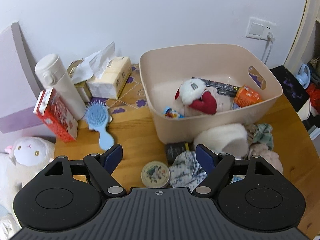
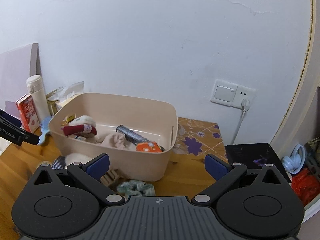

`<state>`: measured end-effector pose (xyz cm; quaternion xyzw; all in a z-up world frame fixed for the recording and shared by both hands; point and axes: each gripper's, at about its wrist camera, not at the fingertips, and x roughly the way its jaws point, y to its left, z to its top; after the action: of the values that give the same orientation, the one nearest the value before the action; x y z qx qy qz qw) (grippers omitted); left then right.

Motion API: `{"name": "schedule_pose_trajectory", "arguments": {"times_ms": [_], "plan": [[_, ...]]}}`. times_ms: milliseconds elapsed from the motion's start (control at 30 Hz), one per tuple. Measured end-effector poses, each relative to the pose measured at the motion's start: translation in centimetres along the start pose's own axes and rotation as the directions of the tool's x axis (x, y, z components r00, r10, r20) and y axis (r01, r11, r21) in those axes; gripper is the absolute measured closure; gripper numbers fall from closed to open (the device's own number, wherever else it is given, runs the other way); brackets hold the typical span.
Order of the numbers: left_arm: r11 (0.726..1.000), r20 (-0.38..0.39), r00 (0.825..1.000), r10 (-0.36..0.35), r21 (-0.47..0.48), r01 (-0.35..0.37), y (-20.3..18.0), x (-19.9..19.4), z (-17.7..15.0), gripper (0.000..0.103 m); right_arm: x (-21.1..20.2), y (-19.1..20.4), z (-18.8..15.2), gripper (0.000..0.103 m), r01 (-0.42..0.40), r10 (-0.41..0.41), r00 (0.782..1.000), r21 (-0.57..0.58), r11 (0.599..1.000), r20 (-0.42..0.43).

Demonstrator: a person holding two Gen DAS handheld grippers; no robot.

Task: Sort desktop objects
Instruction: 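Withdraw both tools from the bin back toward the cluttered table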

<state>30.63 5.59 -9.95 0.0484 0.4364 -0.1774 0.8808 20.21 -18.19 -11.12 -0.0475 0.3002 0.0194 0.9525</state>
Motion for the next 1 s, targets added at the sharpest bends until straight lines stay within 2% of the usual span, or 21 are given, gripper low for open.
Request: {"name": "schedule_pose_trajectory", "arguments": {"times_ms": [133, 367, 567, 767, 1000], "plan": [[1.000, 0.006, 1.000, -0.007, -0.004, 0.007, 0.7, -0.1, -2.0, 0.022, -1.0, 0.8, -1.6, 0.000, -0.005, 0.005, 1.000, -0.003, 1.000, 0.030], [0.999, -0.059, 0.998, -0.032, 0.029, 0.034, 2.1, 1.2, -5.3, 0.022, -1.2, 2.5, -4.9, 0.000, 0.003, -0.002, 1.000, -0.030, 1.000, 0.014], [0.999, -0.086, 0.996, -0.018, 0.046, 0.022, 2.7, 2.7, -7.0, 0.022, -0.4, 3.2, -7.6, 0.000, -0.010, 0.010, 0.999, -0.005, 1.000, -0.044], [0.992, -0.118, 0.993, -0.007, 0.123, 0.022, 2.2, 4.7, -7.7, 0.022, 0.7, 3.3, -9.6, 0.000, -0.016, 0.015, 0.995, 0.000, 1.000, -0.103], [0.989, -0.154, 0.988, -0.008, 0.145, 0.030, 1.8, 7.4, -7.7, 0.022, 3.2, 3.1, -10.8, 0.000, -0.044, 0.044, 0.976, 0.004, 0.999, -0.214]]}}
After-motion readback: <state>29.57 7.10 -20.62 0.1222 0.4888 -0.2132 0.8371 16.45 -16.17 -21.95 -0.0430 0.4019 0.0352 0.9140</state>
